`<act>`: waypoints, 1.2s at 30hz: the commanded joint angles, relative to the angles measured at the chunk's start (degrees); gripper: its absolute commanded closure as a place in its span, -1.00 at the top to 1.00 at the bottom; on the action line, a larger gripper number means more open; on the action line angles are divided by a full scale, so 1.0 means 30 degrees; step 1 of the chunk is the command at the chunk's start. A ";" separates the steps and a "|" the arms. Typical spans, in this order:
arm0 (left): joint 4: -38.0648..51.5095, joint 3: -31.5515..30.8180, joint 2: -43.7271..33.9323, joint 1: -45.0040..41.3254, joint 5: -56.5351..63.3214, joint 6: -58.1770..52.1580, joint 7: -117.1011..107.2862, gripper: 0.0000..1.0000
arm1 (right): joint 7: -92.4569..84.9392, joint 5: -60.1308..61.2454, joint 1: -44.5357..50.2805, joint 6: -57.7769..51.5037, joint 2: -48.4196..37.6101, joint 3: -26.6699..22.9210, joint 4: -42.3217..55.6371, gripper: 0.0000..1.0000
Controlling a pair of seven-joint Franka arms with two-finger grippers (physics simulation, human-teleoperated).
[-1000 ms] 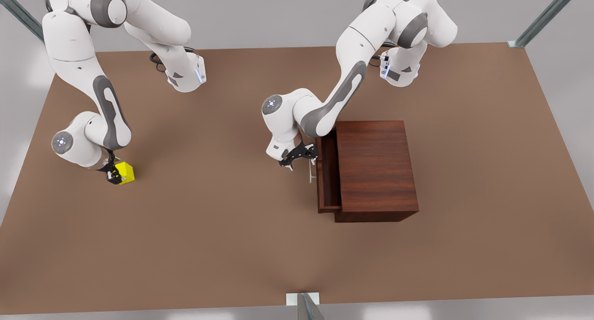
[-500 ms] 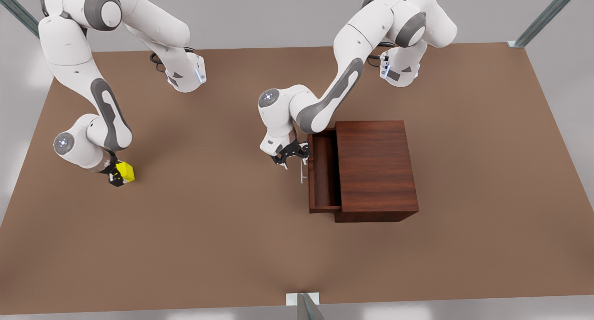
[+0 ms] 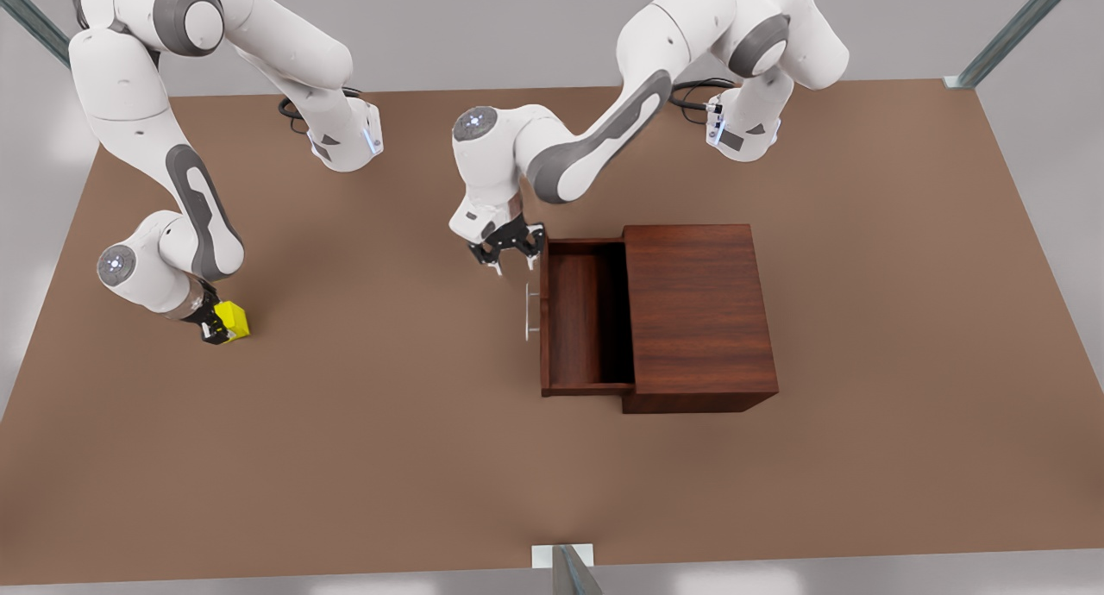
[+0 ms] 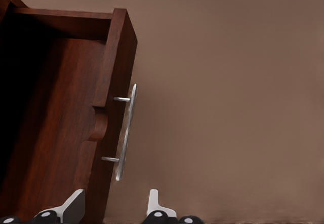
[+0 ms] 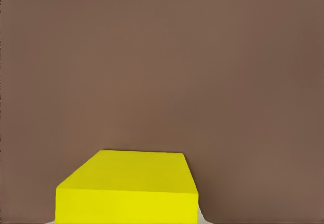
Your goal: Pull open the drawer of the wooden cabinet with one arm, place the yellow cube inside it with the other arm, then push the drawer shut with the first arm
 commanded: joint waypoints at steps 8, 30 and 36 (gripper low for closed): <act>-0.1774 -0.0193 -0.6526 1.1606 -0.4738 -1.0713 1.8331 1.00 | 0.2610 0.0199 0.0265 -0.2540 -0.1968 0.1501 0.0384 0.39; -0.1687 -0.0163 -0.6909 1.6649 -0.6057 -0.8662 2.2407 1.00 | 3.3575 0.0170 1.1747 -1.5343 0.2483 0.7625 1.7812 0.38; -0.1716 -0.0163 -0.6909 1.6649 -0.6057 -0.8662 2.2378 1.00 | 3.7826 0.0141 1.4239 -1.8361 0.3628 0.7420 2.1946 0.38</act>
